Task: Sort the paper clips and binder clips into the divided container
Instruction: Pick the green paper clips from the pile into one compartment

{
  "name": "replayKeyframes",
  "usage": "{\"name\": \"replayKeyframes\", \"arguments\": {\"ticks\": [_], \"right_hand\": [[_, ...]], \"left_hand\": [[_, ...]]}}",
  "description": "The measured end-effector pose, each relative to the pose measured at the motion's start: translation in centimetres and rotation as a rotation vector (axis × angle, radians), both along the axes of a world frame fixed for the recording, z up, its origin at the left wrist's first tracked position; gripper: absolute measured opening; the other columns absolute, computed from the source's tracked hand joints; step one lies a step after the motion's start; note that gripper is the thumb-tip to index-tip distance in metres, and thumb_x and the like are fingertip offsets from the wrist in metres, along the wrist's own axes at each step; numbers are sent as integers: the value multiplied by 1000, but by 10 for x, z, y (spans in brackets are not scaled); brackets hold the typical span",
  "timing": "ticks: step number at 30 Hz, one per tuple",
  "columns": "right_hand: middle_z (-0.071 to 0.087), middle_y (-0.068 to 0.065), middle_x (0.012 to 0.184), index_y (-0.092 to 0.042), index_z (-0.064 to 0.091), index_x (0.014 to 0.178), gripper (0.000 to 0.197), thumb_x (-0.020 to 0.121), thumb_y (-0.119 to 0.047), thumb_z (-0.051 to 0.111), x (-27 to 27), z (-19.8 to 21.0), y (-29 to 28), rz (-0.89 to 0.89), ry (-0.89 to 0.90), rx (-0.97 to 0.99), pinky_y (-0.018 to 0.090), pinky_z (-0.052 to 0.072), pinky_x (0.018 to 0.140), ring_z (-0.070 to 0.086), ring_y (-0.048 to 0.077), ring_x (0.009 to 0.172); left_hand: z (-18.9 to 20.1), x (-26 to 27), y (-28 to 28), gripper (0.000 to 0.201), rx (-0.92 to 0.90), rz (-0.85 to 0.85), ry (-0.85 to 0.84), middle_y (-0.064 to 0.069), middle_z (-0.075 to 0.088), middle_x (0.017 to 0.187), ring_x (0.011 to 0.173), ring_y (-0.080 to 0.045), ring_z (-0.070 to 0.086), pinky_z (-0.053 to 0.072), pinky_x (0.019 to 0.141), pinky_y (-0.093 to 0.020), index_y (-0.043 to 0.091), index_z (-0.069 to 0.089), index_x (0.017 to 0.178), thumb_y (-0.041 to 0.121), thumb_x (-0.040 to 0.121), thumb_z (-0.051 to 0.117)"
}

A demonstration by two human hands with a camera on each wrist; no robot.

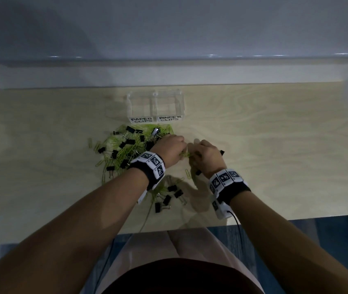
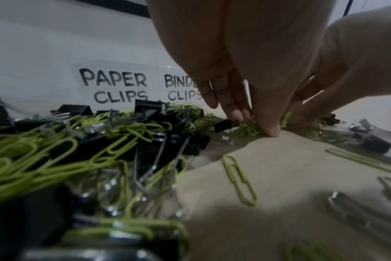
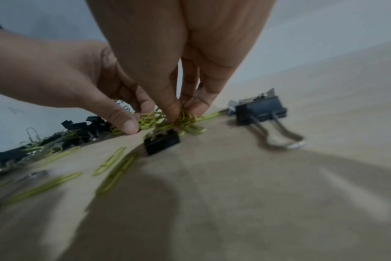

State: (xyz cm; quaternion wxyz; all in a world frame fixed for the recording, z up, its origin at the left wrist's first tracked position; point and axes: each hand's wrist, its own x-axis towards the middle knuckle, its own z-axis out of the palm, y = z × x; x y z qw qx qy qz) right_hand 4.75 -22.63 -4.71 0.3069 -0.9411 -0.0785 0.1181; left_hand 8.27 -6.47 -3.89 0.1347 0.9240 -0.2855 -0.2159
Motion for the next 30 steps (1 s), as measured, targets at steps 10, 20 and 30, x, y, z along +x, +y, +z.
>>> {"name": "replayKeyframes", "arguments": {"ticks": [10, 20, 30], "right_hand": [[70, 5, 73, -15, 71, 70, 16, 70, 0, 73, 4, 6, -27, -300, 156, 208, 21, 50, 66, 65, 8, 65], [69, -5, 66, -12, 71, 74, 7, 76, -5, 72, 69, 62, 60, -281, 191, 490, 18, 54, 61, 64, 10, 62], [68, -2, 85, -17, 70, 92, 16, 77, -13, 72, 111, 74, 106, -98, 110, 124, 23, 53, 80, 62, 11, 77]], "left_hand": [[14, -9, 10, 8, -348, 315, 174, -3, 68, 89, 82, -15, 61, 48, 72, -25, 7, 67, 88, 10, 81, 63], [53, 8, 87, 4, -826, 1150, 167, 0, 70, 87, 75, -12, 67, 56, 69, -21, 15, 64, 87, 15, 83, 66], [51, 47, 89, 19, -442, 951, -119, -9, 66, 104, 88, -18, 62, 51, 80, -25, 6, 64, 101, 13, 83, 67]]}}
